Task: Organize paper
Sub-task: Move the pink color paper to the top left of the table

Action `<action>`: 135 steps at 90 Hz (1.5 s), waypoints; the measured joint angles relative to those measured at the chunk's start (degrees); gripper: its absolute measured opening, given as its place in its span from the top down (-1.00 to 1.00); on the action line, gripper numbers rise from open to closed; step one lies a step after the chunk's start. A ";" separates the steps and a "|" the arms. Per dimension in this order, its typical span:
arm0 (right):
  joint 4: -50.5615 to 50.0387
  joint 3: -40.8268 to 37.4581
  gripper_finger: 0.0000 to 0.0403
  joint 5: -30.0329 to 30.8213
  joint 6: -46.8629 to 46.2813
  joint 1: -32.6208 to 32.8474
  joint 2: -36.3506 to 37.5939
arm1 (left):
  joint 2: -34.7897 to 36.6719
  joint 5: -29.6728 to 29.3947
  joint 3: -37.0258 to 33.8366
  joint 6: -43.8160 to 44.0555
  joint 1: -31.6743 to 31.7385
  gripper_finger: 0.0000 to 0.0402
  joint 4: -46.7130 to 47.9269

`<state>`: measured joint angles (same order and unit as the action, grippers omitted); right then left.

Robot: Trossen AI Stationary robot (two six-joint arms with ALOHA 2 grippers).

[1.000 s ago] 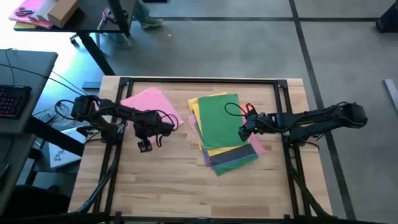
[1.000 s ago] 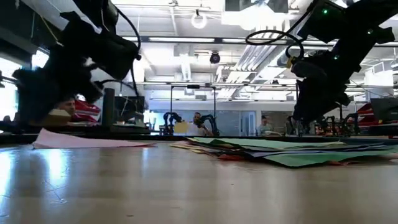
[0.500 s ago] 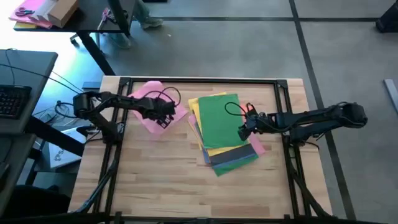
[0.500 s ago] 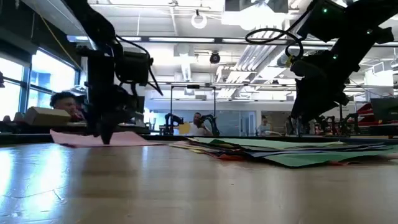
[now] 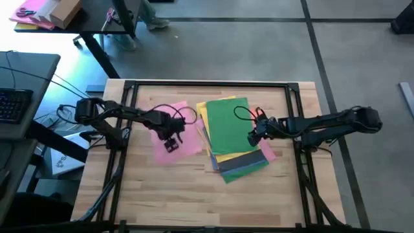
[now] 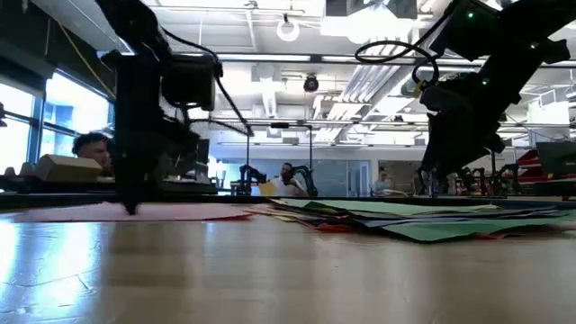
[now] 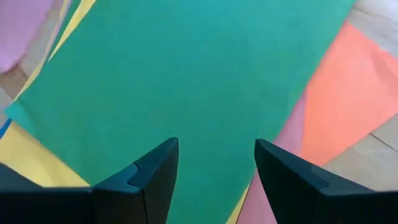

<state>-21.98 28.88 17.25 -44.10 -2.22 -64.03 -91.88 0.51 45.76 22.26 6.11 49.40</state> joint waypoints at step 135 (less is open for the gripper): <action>0.45 -0.02 0.01 1.01 0.01 0.04 0.00 | 3.86 -8.60 -4.64 3.54 3.71 -0.18 0.33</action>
<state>-21.52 28.86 18.26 -44.09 -2.17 -64.03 -88.02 -8.09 41.12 25.80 9.82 49.74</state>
